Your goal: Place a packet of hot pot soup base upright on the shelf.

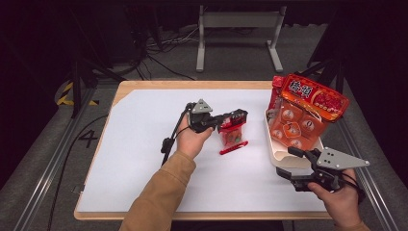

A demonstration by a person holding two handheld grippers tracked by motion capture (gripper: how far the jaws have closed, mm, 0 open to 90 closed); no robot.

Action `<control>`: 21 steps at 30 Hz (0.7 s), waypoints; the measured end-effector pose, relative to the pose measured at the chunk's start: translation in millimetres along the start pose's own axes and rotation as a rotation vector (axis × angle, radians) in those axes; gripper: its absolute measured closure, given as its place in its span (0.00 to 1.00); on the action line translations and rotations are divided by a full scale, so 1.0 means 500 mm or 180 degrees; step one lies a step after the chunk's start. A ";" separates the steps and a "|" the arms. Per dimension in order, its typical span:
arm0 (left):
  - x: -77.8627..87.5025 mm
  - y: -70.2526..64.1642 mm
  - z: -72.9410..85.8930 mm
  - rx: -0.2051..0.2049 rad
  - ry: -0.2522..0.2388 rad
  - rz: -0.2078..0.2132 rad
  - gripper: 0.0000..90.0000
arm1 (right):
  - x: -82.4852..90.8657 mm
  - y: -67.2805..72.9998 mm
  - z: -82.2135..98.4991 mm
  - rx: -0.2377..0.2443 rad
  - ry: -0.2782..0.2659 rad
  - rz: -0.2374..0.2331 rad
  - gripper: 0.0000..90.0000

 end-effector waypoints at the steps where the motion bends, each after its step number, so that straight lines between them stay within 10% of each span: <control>1: 0.000 0.000 0.000 0.0000 0.0000 0.0000 0.98 | 0.000 -0.001 -0.001 -0.0004 -0.0003 0.0006 0.26; 21: 0.038 -0.177 -0.096 -0.0609 -0.0223 0.0578 0.99 | -0.002 -0.043 -0.026 -0.0052 0.0019 0.0190 0.45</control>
Point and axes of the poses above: each handheld gripper's, and its own axes: x roughly backward along the jaws, z roughly out of its underside, y roughly to its left, the point moved 7 cm from there along -x, roughly forward along the jaws, and after that the axes turned 9 degrees about z, right-handed, at the moved point
